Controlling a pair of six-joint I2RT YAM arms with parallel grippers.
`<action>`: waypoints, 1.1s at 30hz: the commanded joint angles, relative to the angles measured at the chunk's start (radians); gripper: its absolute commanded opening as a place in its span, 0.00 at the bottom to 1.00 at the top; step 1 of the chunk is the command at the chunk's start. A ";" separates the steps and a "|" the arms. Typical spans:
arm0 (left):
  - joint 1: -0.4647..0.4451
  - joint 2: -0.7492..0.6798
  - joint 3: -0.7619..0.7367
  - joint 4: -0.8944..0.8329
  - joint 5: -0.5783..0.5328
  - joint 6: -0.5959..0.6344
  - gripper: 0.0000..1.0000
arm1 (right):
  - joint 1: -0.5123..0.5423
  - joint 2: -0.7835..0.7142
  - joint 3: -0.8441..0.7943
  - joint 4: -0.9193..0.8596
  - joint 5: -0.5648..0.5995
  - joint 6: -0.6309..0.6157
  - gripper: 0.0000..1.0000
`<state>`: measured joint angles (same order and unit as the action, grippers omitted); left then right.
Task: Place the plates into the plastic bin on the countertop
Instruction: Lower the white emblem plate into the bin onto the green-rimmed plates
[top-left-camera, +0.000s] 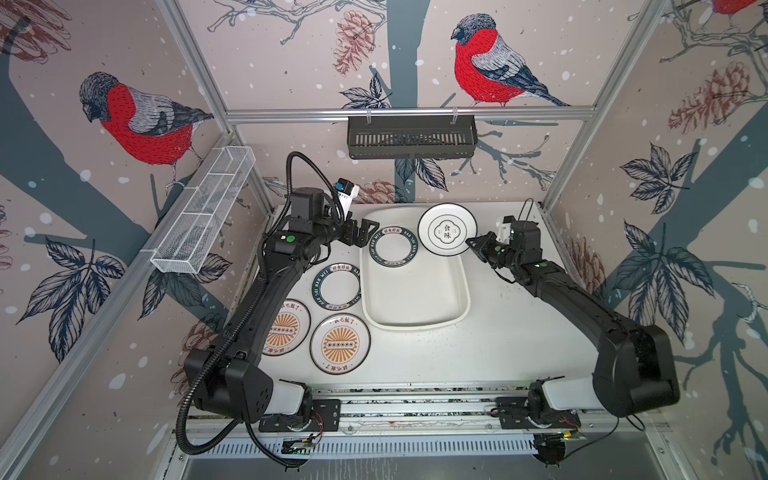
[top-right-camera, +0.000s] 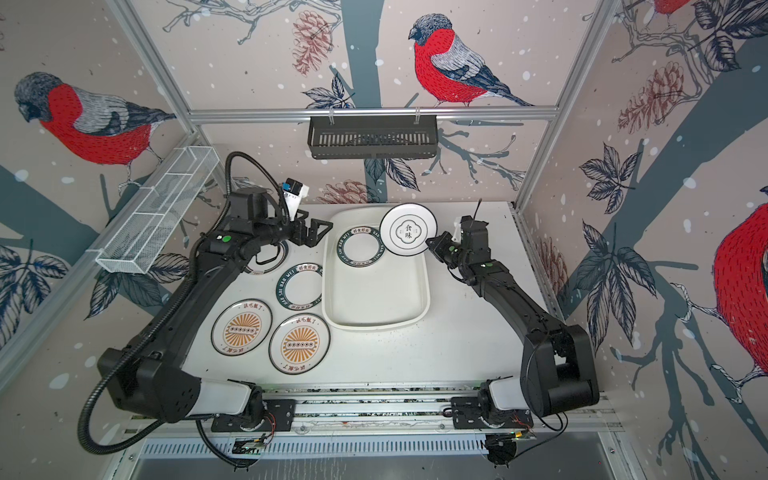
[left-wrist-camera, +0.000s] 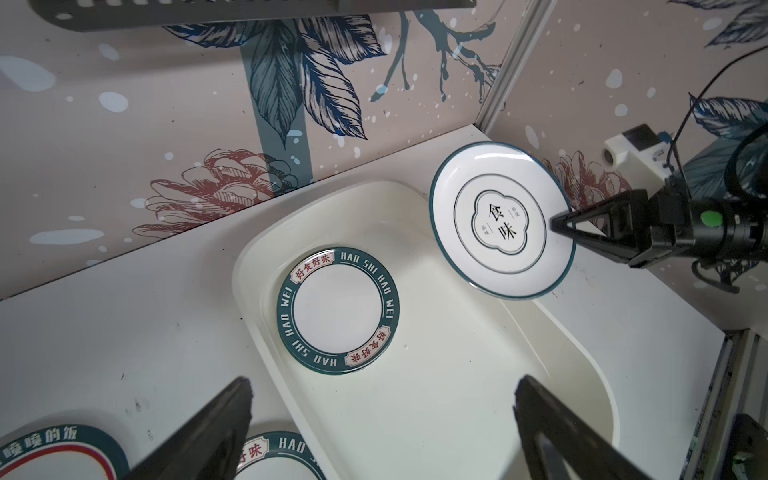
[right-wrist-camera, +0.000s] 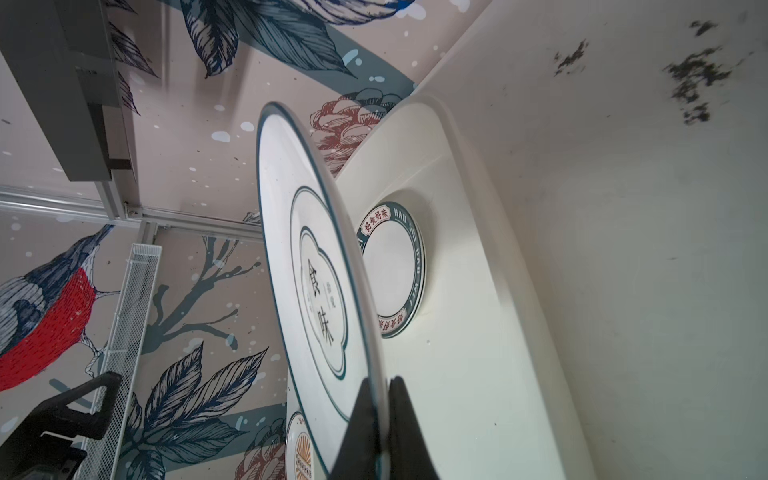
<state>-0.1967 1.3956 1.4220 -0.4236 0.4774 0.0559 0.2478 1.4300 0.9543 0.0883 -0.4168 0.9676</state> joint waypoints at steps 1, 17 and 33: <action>0.029 -0.006 0.014 0.000 0.033 -0.001 0.97 | 0.051 0.046 0.027 0.095 0.044 0.016 0.03; 0.031 -0.078 -0.099 0.001 0.044 0.025 0.97 | 0.176 0.345 0.125 0.241 0.058 0.064 0.04; 0.031 -0.084 -0.133 0.027 0.051 0.005 0.97 | 0.189 0.579 0.288 0.226 0.029 0.051 0.05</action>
<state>-0.1677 1.3098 1.2896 -0.4290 0.5163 0.0589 0.4370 1.9900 1.2228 0.2848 -0.3744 1.0245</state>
